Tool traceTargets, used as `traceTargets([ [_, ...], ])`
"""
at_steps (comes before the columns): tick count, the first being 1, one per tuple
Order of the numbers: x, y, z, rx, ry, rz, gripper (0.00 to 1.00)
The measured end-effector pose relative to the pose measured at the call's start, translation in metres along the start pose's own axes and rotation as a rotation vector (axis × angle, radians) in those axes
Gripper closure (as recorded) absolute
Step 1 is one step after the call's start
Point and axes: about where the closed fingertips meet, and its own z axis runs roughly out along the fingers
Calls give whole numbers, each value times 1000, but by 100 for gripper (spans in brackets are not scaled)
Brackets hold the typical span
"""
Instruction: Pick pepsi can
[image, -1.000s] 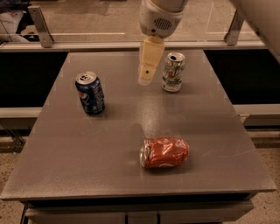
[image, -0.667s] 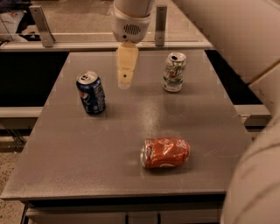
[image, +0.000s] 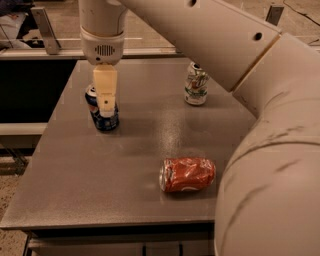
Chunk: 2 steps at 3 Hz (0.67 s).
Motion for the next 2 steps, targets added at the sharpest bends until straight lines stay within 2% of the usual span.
traceTargets([
  [2,-8,-3,6,5,14,-17,0],
])
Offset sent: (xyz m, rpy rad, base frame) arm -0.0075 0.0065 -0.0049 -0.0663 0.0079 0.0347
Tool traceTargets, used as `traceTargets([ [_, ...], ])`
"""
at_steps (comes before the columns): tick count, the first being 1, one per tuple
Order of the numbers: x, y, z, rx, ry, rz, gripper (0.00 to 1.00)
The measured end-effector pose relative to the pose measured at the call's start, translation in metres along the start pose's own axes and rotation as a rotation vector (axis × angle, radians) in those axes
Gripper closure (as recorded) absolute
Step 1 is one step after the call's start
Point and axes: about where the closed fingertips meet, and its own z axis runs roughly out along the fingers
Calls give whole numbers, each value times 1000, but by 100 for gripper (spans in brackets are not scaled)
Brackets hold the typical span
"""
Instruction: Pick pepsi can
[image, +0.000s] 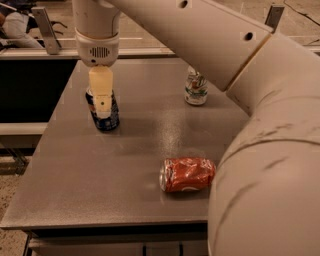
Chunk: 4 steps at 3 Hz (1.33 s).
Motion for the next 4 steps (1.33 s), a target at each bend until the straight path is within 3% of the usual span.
traceTargets([
  [1,-6,0,-1,-2,-15,-24,0],
  [2,-9,-4,1,9,-23,-24,18],
  [4,-13,-9,4,25,-36,-26,65],
])
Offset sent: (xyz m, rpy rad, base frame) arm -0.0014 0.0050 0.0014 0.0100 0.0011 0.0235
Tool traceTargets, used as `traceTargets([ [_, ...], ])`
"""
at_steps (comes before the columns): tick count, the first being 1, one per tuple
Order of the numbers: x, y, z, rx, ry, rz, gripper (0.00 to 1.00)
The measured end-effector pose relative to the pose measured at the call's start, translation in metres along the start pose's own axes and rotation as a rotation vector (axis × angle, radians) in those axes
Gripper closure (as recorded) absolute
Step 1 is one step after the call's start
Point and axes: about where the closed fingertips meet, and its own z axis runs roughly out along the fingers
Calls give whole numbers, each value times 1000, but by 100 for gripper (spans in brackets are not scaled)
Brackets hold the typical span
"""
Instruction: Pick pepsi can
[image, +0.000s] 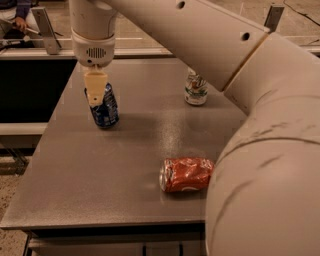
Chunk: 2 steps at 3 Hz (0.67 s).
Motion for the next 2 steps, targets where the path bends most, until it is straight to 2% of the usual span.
traceTargets([
  [1,1,1,-13,48,-85,-21,87],
  [2,13,15,-64,179,-104,-28,100],
])
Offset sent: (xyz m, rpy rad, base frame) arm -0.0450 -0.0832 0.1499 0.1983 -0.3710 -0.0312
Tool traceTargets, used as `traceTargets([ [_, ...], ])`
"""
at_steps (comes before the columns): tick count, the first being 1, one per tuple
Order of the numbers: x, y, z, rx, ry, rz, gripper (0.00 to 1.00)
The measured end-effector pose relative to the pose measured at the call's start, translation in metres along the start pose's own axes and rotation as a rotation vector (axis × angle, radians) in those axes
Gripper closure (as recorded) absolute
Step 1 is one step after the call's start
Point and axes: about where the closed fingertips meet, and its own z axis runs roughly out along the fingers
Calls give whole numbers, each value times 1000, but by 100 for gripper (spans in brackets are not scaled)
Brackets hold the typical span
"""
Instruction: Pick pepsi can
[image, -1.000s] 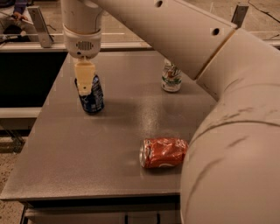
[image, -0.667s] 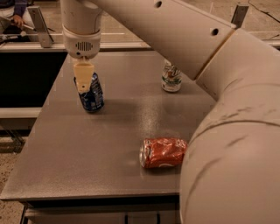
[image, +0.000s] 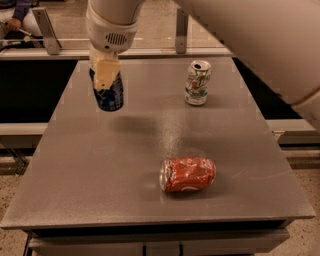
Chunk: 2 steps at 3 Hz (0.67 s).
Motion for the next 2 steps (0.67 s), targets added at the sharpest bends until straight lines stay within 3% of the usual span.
traceTargets([
  [1,7,3,-44,104,-11,-2,100],
  [2,9,3,-52,120,-11,0,100],
])
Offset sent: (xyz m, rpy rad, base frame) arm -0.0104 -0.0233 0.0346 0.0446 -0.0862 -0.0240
